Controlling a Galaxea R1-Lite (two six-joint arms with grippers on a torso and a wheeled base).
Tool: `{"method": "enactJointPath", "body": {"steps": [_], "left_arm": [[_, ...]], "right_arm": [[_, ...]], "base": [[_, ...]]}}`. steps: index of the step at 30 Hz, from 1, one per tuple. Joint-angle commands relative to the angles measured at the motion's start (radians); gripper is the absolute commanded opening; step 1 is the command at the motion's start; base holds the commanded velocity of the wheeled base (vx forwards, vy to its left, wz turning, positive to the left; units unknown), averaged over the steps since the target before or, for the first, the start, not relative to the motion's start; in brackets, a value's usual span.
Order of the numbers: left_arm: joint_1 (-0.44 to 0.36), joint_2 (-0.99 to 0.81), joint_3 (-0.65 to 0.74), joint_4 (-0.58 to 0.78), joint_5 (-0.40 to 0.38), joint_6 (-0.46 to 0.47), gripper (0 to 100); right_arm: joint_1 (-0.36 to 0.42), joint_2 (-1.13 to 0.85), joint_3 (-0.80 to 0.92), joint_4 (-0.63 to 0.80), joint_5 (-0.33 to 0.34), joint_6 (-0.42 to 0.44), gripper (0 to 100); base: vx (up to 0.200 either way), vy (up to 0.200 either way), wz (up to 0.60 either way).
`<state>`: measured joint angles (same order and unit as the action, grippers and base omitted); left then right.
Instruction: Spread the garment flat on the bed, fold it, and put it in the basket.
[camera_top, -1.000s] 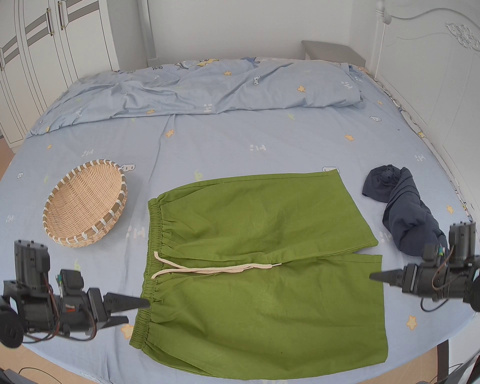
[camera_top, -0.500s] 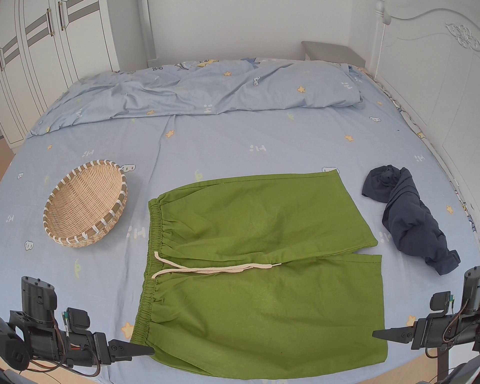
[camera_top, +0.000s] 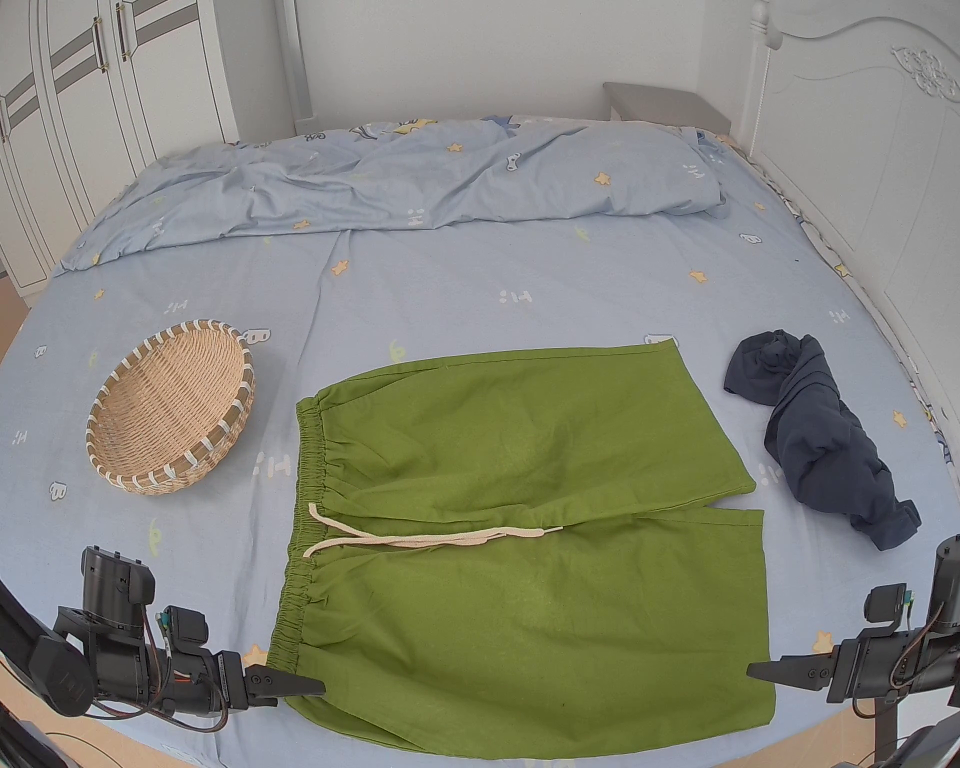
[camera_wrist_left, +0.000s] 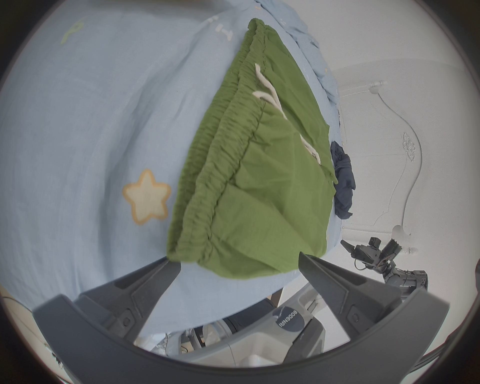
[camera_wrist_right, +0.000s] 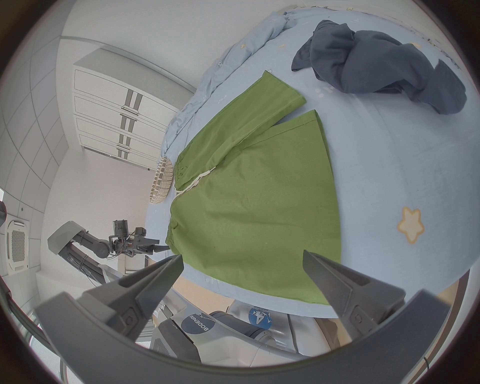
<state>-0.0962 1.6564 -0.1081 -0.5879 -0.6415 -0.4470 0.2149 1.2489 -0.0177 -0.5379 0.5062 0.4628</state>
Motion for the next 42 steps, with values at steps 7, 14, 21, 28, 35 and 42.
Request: {"method": "enactJointPath", "body": {"steps": [7,14,21,28,35,42], "left_arm": [[0.018,0.146,0.001,-0.133,0.006,-0.018,100],[0.032,0.154,-0.007,-0.133,0.008,-0.016,0],[0.067,0.146,-0.004,-0.135,0.008,-0.015,0],[0.069,0.135,0.018,-0.135,0.008,-0.013,0],[0.072,0.115,0.024,-0.133,0.008,-0.013,0],[0.07,0.106,0.031,-0.135,0.008,-0.013,0]], "right_arm": [[0.001,-0.003,0.016,-0.008,0.0,0.011,100],[0.001,-0.003,0.018,-0.005,0.0,0.011,100],[0.001,0.038,0.015,0.027,0.006,0.039,100],[-0.005,0.337,0.018,0.019,-0.008,-0.013,100],[-0.029,0.434,0.018,0.033,-0.006,-0.148,100],[-0.037,0.46,0.018,0.032,-0.014,-0.15,100]], "base": [[0.0,0.0,0.0],[0.0,0.0,0.0],[0.0,0.0,0.0],[0.0,0.0,0.0],[0.0,0.0,0.0],[0.0,0.0,0.0]]}}
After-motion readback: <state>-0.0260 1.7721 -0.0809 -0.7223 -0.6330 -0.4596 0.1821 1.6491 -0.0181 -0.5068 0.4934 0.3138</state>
